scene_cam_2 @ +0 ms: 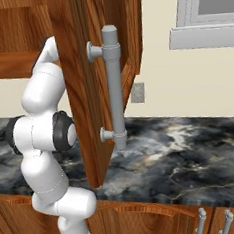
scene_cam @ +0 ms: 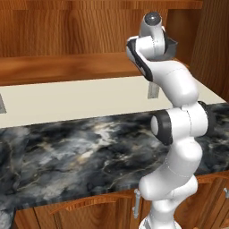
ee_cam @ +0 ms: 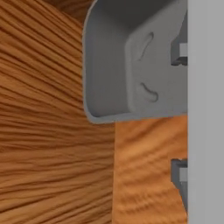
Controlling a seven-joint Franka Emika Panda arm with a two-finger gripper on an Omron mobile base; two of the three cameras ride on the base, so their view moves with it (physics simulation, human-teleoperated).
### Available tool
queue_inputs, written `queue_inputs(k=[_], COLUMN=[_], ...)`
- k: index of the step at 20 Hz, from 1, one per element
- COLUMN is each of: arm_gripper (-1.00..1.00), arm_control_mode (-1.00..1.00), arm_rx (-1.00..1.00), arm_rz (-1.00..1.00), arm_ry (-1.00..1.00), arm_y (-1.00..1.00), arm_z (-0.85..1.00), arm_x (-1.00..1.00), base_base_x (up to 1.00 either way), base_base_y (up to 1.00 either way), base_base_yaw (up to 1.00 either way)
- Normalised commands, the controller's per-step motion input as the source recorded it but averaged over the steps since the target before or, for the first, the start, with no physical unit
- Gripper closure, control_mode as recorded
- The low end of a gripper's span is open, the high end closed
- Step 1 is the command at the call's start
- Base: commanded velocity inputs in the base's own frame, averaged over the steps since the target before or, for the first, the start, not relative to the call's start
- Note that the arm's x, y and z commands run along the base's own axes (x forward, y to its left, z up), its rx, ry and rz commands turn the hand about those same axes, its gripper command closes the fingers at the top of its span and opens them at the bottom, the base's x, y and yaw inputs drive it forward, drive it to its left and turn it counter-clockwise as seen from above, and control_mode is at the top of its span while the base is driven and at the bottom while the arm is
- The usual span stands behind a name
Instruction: Retrieve the tupperware and aluminum foil from the cabinet and place them on the dining counter near the plate with fish and potato to prepare for storing leftovers.
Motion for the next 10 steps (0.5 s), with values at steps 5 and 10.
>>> queue_inputs(k=[5,10], arm_gripper=[1.0,1.0], arm_control_mode=[-1.0,-1.0], arm_rx=[0.0,0.0], arm_rz=[0.0,0.0], arm_ry=[0.03,0.0], arm_y=[-0.01,-0.1], arm_z=[-0.37,-0.31], arm_x=[0.05,0.0], base_base_x=[0.0,0.0], base_base_y=[0.0,0.0], base_base_yaw=[0.0,0.0])
